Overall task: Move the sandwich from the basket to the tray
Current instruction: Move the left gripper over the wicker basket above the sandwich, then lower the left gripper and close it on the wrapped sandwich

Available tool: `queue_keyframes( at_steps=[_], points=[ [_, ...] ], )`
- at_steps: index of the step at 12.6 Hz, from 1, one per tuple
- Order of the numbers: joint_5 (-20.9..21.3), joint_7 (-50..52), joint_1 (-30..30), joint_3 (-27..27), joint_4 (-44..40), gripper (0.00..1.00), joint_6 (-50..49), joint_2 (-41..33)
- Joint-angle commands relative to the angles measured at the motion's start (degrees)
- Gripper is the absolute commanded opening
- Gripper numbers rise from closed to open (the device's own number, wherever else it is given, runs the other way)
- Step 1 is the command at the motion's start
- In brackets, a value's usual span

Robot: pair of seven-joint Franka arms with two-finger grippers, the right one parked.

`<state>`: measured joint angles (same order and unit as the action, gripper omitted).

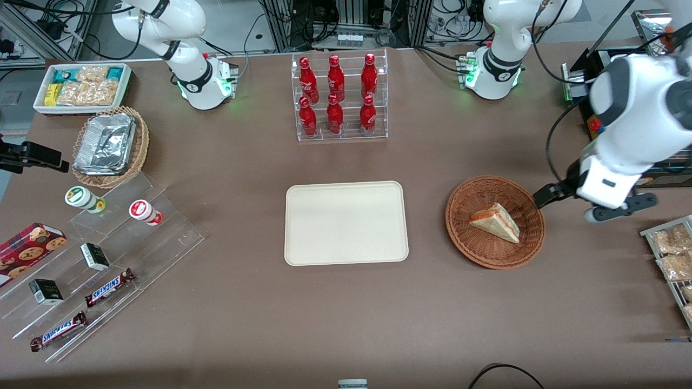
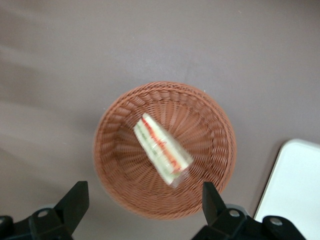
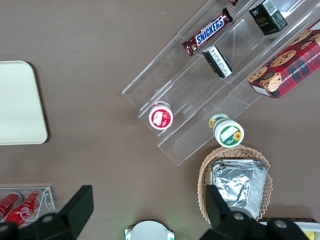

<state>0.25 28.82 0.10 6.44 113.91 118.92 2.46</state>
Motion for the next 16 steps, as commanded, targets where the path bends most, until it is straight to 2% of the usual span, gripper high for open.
queue_keyframes(
  at_steps=[1, 3, 7, 10, 16],
  points=[
    [0.02, 15.85, -0.45, 1.99, 7.88, 1.0, 8.58, -1.93],
    [0.1, 24.92, -0.45, 2.61, 12.54, 1.0, 15.09, -1.93],
    [0.1, 33.56, -0.45, 3.14, 18.79, 1.0, 25.37, 0.61],
    [0.1, 34.72, -0.36, 3.23, 22.22, 1.0, 32.49, 3.07],
    [0.02, 39.11, -0.45, 4.11, 22.23, 0.99, 44.46, 12.74]
  ],
)
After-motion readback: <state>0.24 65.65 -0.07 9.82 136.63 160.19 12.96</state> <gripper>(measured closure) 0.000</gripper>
